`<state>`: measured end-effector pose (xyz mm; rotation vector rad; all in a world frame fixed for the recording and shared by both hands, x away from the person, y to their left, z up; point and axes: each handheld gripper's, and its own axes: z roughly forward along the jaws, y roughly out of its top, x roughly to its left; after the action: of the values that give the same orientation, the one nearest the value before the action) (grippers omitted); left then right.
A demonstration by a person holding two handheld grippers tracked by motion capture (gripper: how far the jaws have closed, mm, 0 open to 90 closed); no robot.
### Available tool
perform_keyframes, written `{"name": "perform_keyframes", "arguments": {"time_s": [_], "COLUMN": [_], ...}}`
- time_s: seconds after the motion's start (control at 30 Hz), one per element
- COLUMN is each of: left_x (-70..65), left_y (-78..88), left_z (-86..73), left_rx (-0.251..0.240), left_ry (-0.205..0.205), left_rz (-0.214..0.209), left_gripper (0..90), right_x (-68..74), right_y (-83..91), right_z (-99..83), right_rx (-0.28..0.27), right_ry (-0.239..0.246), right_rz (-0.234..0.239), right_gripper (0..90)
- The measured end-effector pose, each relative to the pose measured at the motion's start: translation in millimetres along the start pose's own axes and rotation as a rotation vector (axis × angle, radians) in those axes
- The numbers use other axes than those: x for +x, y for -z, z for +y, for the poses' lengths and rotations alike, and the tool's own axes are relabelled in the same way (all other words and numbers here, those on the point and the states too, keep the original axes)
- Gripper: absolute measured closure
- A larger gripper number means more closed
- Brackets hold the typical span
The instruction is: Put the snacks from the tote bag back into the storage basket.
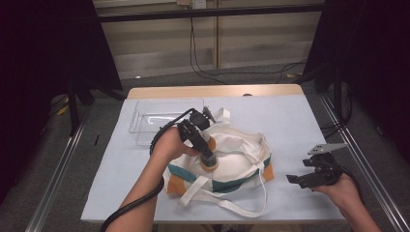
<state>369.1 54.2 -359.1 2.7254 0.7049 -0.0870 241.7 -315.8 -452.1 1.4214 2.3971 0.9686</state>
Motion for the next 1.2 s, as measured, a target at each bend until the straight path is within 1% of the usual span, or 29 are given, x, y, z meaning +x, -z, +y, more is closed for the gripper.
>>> {"name": "perform_keyframes", "arguments": {"time_s": [0.03, 0.07, 0.1, 0.3, 0.37, 0.4, 0.43, 0.47, 0.5, 0.53, 0.57, 0.6, 0.63, 0.67, 0.7, 0.73, 0.77, 0.8, 0.83, 0.87, 0.9, 0.93, 0.97, 1.03, 1.07, 1.1, 1.13, 1.17, 1.2], "left_x": [1.2, 0.0, 0.8, -0.5, -1.0, -0.8, -1.4, -0.6, -0.6, -3.0, -1.9, -2.7, -2.5, -3.6, -3.7, -4.6, -5.6, -5.4, -5.5, -5.7, -6.0, -5.8, -6.9, -7.3, -8.2, -7.5, -7.9, -7.5, -8.2], "left_y": [0.6, -0.5, -0.4, -1.2, -1.0, -0.1, -0.4, 0.0, 0.0, -0.5, 0.7, 0.3, 0.1, 0.2, 0.2, 0.6, 0.7, 1.5, 2.6, 3.4, 4.4, 5.6, 6.2, 8.8, 10.4, 12.9, 14.8, 17.4, 19.6], "left_z": [1.0, 0.8, 1.3, 2.4, 2.4, 2.8, 2.8, 3.7, 3.7, 4.7, 5.8, 6.0, 6.7, 7.0, 7.7, 8.6, 9.1, 9.9, 10.7, 11.5, 12.2, 13.0, 13.2, 14.4, 14.7, 15.6, 15.9, 16.6, 17.2], "left_rx": [0.011, 0.003, 0.011, 0.009, 0.013, 0.025, 0.024, 0.030, 0.030, 0.030, 0.046, 0.045, 0.036, 0.036, 0.036, 0.045, 0.040, 0.036, 0.043, 0.040, 0.042, 0.049, 0.044, 0.053, 0.051, 0.055, 0.051, 0.052, 0.055], "left_ry": [-0.013, 0.001, -0.012, 0.001, 0.004, 0.001, -0.001, -0.017, -0.017, 0.003, -0.014, -0.009, -0.013, 0.000, -0.007, -0.007, -0.004, -0.002, -0.004, -0.007, 0.001, -0.009, 0.007, 0.001, 0.006, -0.008, 0.002, -0.003, 0.000], "left_rz": [-0.012, -0.001, -0.001, 0.006, 0.005, -0.006, 0.006, 0.010, 0.010, 0.016, 0.012, 0.018, 0.020, 0.020, 0.023, 0.025, 0.030, 0.029, 0.027, 0.028, 0.026, 0.027, 0.029, 0.034, 0.039, 0.039, 0.034, 0.031, 0.030], "left_gripper": [28.1, 28.7, 28.9, 29.5, 29.9, 30.1, 30.2, 30.3, 30.4, 30.4, 30.5, 30.5, 30.6, 30.6, 30.6, 30.7, 30.7, 30.7, 30.7, 30.7, 30.7, 30.7, 30.7, 30.7, 30.7, 30.7, 30.7, 30.7, 30.7], "right_x": [0.0, -0.3, -0.3, -0.2, 0.3, 0.0, 0.1, 0.1, 0.3, -0.1, 0.0, -0.1, -0.1, -0.1, -0.1, -0.4, -0.9, -1.7, -1.8, -1.9, -1.9, -1.7, -1.7, -1.3, -1.3, -1.2, -1.3, -1.4, -1.5], "right_y": [0.1, -0.2, -0.2, -0.6, -0.3, -0.6, -0.6, -0.6, -0.6, -1.3, -1.3, -1.1, -1.0, -0.9, -0.4, -0.4, -0.3, -0.5, -0.4, -0.3, -0.3, -0.2, -0.4, 0.0, -0.1, 0.0, -0.1, -0.1, -0.1], "right_z": [0.0, 0.1, 0.1, 0.0, 0.2, 0.2, 0.2, 0.2, 0.2, 0.1, 0.2, 0.4, 0.4, 0.4, 0.3, 0.1, 0.0, 0.1, 0.0, -0.1, -0.1, 0.0, -0.1, 0.0, 0.0, 0.0, 0.0, 0.0, 0.0], "right_rx": [-0.001, -0.006, -0.006, -0.004, 0.002, -0.003, -0.003, -0.003, 0.000, -0.004, -0.003, 0.000, -0.002, -0.003, -0.001, -0.003, -0.003, -0.009, -0.010, -0.009, -0.009, -0.008, -0.010, 0.000, 0.001, 0.001, -0.001, -0.001, -0.001], "right_ry": [0.000, 0.003, 0.003, 0.002, 0.000, 0.008, 0.007, 0.007, 0.003, 0.007, 0.006, 0.010, 0.008, 0.006, 0.002, 0.000, 0.000, 0.009, 0.006, 0.005, 0.005, 0.007, 0.007, 0.004, 0.004, 0.005, 0.005, 0.005, 0.005], "right_rz": [0.001, -0.001, -0.001, 0.006, 0.002, 0.002, 0.002, 0.002, 0.002, 0.006, 0.007, 0.003, 0.003, 0.002, 0.002, 0.006, 0.005, 0.002, 0.002, 0.003, 0.003, 0.003, 0.006, 0.004, 0.005, 0.005, 0.009, 0.009, 0.008], "right_gripper": [6.0, 6.0, 6.0, 6.0, 6.0, 6.0, 6.0, 6.0, 6.0, 6.0, 6.0, 6.0, 6.0, 6.0, 6.0, 6.0, 6.0, 6.0, 6.0, 6.0, 6.0, 6.0, 6.0, 6.0, 6.0, 6.0, 6.0, 6.0, 6.0]}}
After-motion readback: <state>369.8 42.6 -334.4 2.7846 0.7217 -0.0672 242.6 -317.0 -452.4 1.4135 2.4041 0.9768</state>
